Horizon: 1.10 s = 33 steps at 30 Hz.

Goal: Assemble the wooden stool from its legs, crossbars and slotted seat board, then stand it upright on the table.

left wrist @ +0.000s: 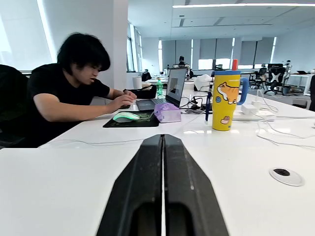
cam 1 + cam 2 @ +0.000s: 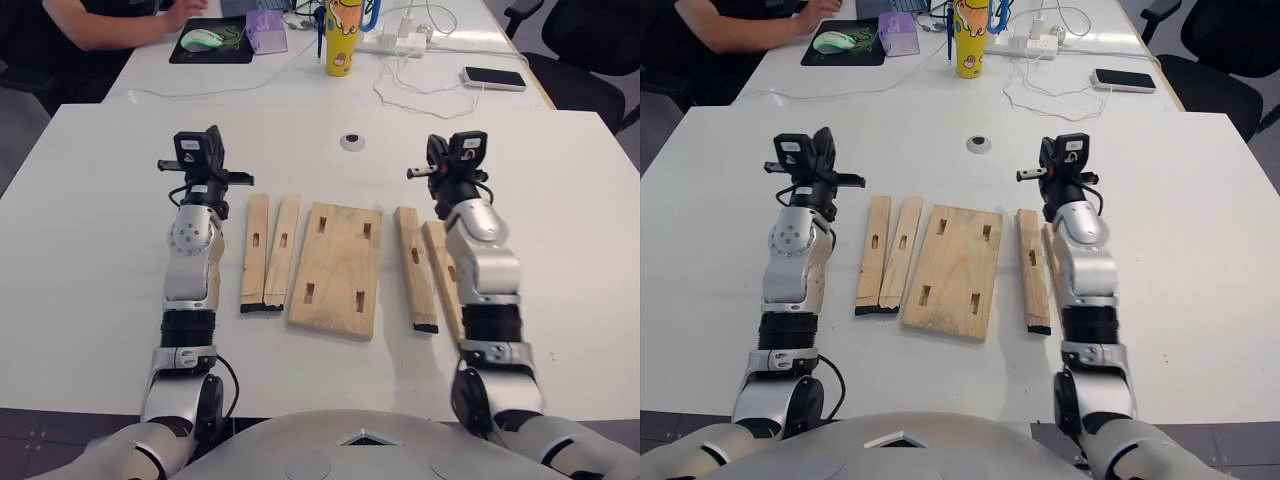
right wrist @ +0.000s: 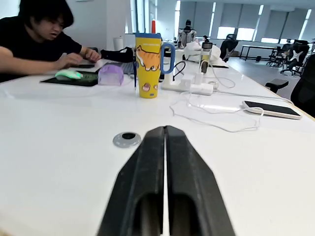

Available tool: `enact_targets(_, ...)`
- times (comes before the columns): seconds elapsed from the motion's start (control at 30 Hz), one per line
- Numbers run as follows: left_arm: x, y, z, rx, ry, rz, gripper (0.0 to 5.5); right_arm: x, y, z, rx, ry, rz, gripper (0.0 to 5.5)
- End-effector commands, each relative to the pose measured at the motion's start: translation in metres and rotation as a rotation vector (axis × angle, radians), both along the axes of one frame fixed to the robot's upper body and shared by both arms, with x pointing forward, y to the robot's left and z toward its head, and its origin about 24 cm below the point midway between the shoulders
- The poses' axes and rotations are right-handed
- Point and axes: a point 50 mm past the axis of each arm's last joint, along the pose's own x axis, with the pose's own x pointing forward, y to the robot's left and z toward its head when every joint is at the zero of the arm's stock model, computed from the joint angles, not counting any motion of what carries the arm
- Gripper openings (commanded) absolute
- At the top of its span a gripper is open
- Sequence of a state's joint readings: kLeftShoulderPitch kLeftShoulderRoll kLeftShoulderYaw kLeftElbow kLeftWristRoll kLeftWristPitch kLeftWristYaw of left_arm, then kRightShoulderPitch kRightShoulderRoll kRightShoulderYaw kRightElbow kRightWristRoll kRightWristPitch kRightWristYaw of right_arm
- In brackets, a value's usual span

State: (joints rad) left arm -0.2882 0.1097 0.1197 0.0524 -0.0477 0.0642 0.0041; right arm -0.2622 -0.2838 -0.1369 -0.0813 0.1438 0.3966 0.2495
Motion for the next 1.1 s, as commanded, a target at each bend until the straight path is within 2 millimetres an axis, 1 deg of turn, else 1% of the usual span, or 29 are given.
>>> enact_targets(0.03, -0.014, 0.006, -0.006, 0.004, 0.021, 0.046, 0.00, -0.027, -0.050, 0.001, -0.024, 0.170, 0.049, 0.83)
enact_targets(0.1, -0.021, 0.010, -0.008, 0.003, 0.030, 0.067, 0.00, -0.031, -0.075, 0.005, -0.049, 0.274, 0.080, 1.10)
enact_targets(0.17, -0.030, 0.014, -0.011, 0.008, 0.041, 0.090, 0.00, -0.031, -0.087, 0.007, -0.043, 0.381, 0.151, 1.48)
enact_targets(0.2, -0.034, 0.017, -0.012, 0.009, 0.046, 0.103, 0.00, -0.032, -0.091, 0.006, -0.028, 0.429, 0.182, 1.58)
enact_targets(0.3, -0.044, 0.022, -0.014, 0.003, 0.056, 0.134, 0.00, -0.043, -0.103, -0.002, -0.038, 0.589, 0.244, 1.97)
enact_targets(0.33, -0.047, 0.022, -0.014, 0.002, 0.057, 0.144, 0.00, -0.047, -0.106, -0.005, -0.035, 0.637, 0.264, 2.18)
enact_targets(0.43, -0.056, 0.024, -0.016, -0.004, 0.064, 0.177, 0.00, -0.057, -0.106, -0.011, -0.028, 0.746, 0.323, 2.64)
enact_targets(0.5, -0.063, 0.025, -0.018, -0.006, 0.072, 0.200, 0.00, -0.063, -0.106, -0.014, -0.051, 0.805, 0.356, 2.68)
enact_targets(0.6, -0.076, 0.028, -0.021, -0.013, 0.078, 0.256, 0.00, -0.064, -0.102, -0.016, -0.078, 0.860, 0.439, 2.68)
enact_targets(0.67, -0.080, 0.028, -0.022, -0.019, 0.081, 0.278, 0.00, -0.063, -0.103, -0.017, -0.117, 0.873, 0.457, 2.68)
enact_targets(0.8, -0.083, 0.028, -0.023, -0.025, 0.082, 0.299, 0.00, -0.057, -0.105, -0.020, -0.161, 0.875, 0.461, 2.68)
enact_targets(0.93, -0.084, 0.029, -0.022, -0.023, 0.083, 0.301, 0.00, -0.061, -0.107, -0.027, -0.194, 0.895, 0.460, 2.68)
enact_targets(1.03, -0.086, 0.031, -0.023, -0.021, 0.086, 0.309, 0.00, -0.063, -0.108, -0.031, -0.167, 0.924, 0.455, 2.68)
enact_targets(1.1, -0.086, 0.032, -0.023, -0.020, 0.087, 0.312, 0.00, -0.069, -0.107, -0.034, -0.156, 0.957, 0.467, 2.68)
